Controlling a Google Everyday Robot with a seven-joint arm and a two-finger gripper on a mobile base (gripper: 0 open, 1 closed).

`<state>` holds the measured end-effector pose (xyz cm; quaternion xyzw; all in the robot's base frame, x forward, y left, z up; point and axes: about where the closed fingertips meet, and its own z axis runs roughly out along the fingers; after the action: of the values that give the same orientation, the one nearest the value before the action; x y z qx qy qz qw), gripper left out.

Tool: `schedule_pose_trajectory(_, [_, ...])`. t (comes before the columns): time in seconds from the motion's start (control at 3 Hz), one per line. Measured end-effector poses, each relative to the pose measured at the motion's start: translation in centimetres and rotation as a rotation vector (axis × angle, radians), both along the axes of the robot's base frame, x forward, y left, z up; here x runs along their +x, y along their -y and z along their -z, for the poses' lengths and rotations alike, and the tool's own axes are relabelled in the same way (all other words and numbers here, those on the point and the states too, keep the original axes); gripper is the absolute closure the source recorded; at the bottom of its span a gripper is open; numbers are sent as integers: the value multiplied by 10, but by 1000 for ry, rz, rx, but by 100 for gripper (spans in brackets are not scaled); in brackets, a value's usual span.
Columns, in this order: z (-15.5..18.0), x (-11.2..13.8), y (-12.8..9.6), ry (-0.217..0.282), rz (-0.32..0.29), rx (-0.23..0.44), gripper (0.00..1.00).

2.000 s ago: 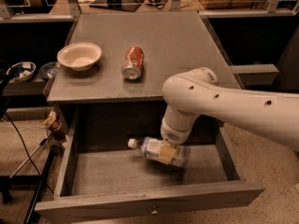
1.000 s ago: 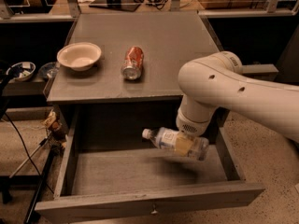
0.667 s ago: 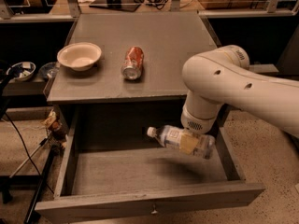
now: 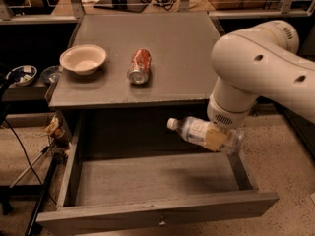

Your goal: Pick blue plastic bottle from top drawer and place on counter

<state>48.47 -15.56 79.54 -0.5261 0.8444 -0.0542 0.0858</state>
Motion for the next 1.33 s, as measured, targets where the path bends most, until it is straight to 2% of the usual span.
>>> schedule_pose_trajectory(0.33, [-7, 3, 2, 15, 8, -7, 100])
schedule_pose_trajectory(0.67, [-29, 12, 11, 62, 41, -32, 100])
schedule_pose_trajectory(1.0, [-101, 3, 33, 177, 115, -129, 100])
schedule_pose_trajectory(1.33, [-102, 3, 33, 178, 116, -131, 100])
